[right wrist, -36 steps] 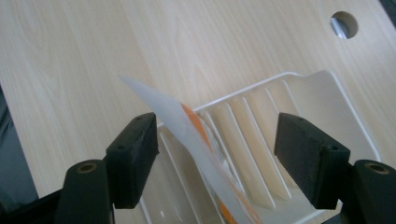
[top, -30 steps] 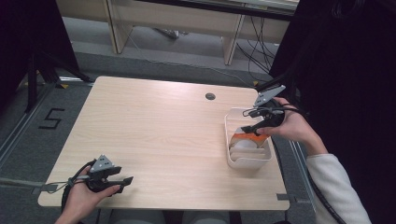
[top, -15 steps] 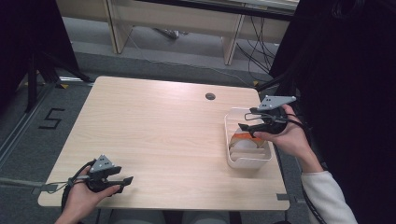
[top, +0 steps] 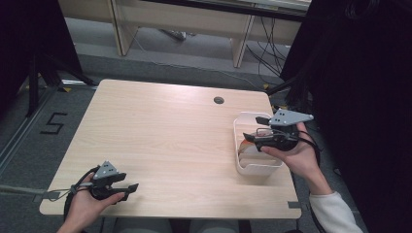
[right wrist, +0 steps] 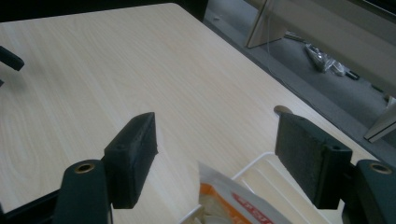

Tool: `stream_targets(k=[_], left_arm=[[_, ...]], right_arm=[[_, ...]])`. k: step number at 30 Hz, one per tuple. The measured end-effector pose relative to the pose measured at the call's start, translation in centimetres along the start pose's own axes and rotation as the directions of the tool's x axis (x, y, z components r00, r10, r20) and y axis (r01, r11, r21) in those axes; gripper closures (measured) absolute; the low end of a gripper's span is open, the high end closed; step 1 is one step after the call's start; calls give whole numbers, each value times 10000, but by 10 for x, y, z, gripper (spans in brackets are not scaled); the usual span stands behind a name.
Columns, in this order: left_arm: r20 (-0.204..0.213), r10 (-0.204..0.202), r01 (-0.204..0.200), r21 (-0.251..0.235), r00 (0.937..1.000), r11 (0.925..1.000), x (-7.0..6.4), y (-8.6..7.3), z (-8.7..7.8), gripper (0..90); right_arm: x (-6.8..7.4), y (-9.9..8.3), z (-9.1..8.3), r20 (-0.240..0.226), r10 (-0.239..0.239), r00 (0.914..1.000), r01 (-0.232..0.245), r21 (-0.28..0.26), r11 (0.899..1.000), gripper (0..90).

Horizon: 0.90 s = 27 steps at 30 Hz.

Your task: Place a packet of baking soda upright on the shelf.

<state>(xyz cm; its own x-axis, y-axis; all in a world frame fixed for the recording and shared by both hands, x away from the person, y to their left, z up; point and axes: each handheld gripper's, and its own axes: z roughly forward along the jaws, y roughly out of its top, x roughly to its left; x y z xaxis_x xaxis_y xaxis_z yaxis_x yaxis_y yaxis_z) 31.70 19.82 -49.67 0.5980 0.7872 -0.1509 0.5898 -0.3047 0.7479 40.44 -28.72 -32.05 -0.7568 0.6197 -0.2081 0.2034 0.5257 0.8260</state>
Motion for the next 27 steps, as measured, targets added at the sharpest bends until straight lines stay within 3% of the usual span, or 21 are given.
stream_targets(k=[8, 9, 12, 14, 15, 22, 23, 27], left_arm=[[-15, -37, 37, -30, 10000, 10000, 0, 0, 0, 362], [-16, -35, 35, -34, 10000, 10000, 0, 0, 0, 362], [-22, -21, 21, -37, 10000, 10000, 0, 0, 0, 362], [-25, -21, 21, -41, 10000, 10000, 0, 0, 0, 362], [-24, -27, 27, -38, 10000, 10000, 0, 0, 0, 362], [-39, 0, 0, -36, 10000, 10000, 0, 0, 0, 362], [-44, 4, -4, -35, 10000, 10000, 0, 0, 0, 362], [-44, -13, 13, -41, 10000, 10000, 0, 0, 0, 362]], right_arm=[[18, -11, 1, -219, 95, 9997, -104, -379, 9992, 319], [21, -13, 2, -66, 76, 9999, -79, -563, 9984, 319], [29, -19, 3, -270, 289, 9992, -304, -581, 9978, 324], [34, -23, 3, -427, 183, 9989, -205, -502, 9985, 325], [37, -26, 5, -323, 238, 9992, -261, -713, 9971, 325], [47, -45, 9, -379, 334, 9987, -359, -674, 9971, 327], [49, -48, 10, -490, 612, 9969, -642, -613, 9961, 327], [53, -62, 14, -630, 694, 9956, -729, -543, 9959, 328]])
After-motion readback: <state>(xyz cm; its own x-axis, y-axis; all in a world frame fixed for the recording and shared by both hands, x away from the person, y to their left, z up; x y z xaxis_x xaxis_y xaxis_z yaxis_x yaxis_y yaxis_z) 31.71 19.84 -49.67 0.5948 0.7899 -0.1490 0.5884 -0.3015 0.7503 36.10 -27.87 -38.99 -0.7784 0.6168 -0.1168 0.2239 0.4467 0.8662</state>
